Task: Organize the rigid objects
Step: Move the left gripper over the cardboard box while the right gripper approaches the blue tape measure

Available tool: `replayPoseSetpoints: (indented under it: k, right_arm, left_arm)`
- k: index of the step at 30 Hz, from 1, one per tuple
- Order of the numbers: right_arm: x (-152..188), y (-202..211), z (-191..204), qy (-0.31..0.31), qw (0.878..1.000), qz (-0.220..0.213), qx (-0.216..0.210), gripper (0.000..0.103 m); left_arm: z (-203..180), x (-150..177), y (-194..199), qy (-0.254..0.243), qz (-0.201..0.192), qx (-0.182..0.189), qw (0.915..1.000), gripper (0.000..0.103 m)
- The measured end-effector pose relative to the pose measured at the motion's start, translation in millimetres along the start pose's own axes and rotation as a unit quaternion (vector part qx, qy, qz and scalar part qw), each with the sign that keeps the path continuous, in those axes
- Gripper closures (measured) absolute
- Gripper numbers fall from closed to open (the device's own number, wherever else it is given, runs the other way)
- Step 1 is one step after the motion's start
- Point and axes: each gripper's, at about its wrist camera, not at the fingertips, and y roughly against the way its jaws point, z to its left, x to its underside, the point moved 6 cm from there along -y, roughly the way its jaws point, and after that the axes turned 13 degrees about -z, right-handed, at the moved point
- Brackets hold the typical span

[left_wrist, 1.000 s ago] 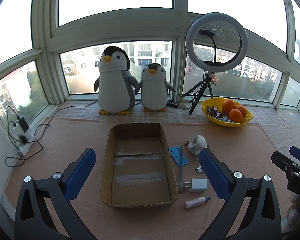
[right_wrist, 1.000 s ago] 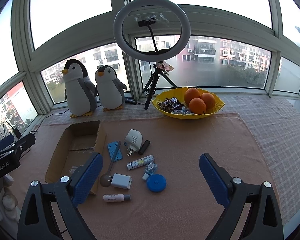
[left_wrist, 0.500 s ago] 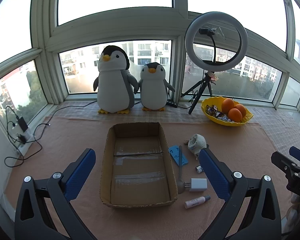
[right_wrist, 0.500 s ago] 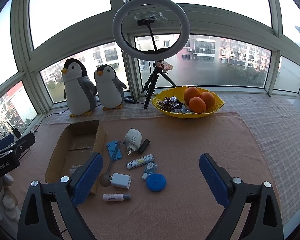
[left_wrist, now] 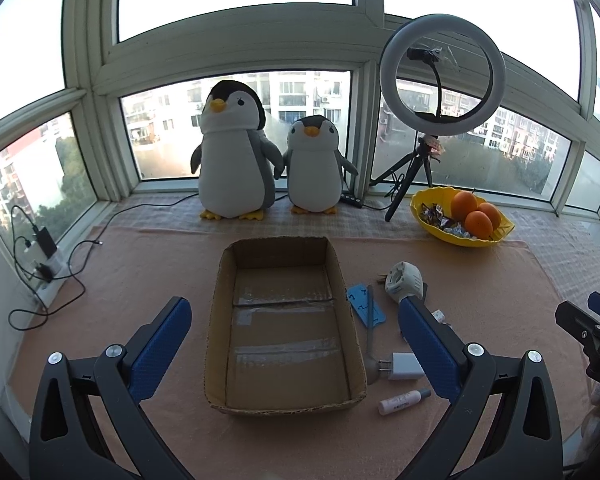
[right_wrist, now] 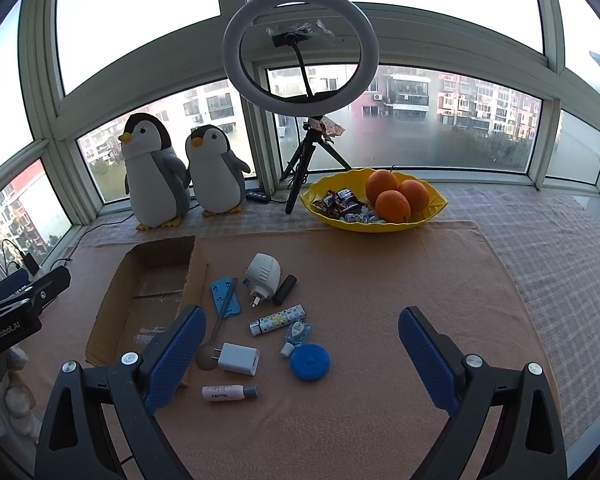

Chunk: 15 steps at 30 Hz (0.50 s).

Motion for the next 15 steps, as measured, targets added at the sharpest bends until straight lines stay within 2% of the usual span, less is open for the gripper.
replayPoseSetpoints:
  k: [9, 15]
  right_arm:
    - [7.2, -7.0, -3.1, -0.003, 1.0, 0.01, -0.001, 0.008]
    - [11.9, -11.8, -4.1, 0.004, 1.0, 0.015, 0.003, 0.008]
  left_arm:
    - [53.7, 26.9, -29.8, 0.013, 0.04, -0.061, 0.9972, 0.0]
    - [86.4, 59.1, -56.3, 0.013, 0.088, -0.095, 0.9916, 0.001]
